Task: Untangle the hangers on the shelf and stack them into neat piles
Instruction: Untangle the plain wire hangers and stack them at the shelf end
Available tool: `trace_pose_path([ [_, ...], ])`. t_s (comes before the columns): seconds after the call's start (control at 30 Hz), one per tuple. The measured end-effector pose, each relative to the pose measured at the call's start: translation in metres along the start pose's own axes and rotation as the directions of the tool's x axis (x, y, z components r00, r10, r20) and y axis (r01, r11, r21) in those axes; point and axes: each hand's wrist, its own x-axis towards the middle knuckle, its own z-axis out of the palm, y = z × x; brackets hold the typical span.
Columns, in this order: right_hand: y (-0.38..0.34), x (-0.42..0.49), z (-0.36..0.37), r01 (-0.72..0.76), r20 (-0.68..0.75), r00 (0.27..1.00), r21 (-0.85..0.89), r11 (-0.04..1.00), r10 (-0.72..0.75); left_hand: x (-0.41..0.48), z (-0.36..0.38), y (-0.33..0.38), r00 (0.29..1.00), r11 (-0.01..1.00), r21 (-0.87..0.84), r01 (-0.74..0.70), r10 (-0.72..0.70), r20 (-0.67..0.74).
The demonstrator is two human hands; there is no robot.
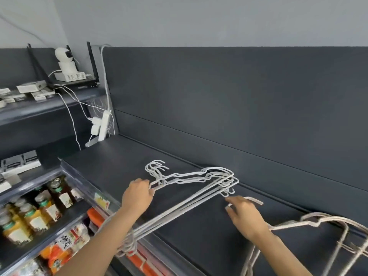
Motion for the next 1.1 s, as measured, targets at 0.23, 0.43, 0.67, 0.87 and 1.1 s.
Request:
trace_pose_path([
  [0.23,-0.048,0.035,0.019,0.074,0.046,0.996,-0.038,0.997,-0.073,0.021,0.018,-0.015,0.954,0.996,-0.033,0.085,-0.072,0.293],
  [0.43,-0.053,0.056,0.023,0.111,0.097,0.99,-0.069,0.991,-0.104,0.029,0.03,-0.011,0.944,0.991,0.003,0.134,-0.129,0.304],
  [0.67,-0.051,0.068,0.02,0.122,0.104,0.988,-0.079,0.989,-0.113,0.033,0.037,-0.014,0.968,0.996,0.041,0.074,-0.082,0.235],
  [0.87,-0.041,0.073,0.012,0.101,0.094,0.991,-0.093,0.991,-0.093,0.036,0.027,-0.021,0.99,1.0,-0.001,0.019,-0.019,0.139],
  [1.1,-0.05,0.085,0.008,0.138,0.066,0.989,-0.168,0.976,-0.129,0.032,0.004,-0.02,0.999,0.999,0.012,-0.053,0.053,0.001],
])
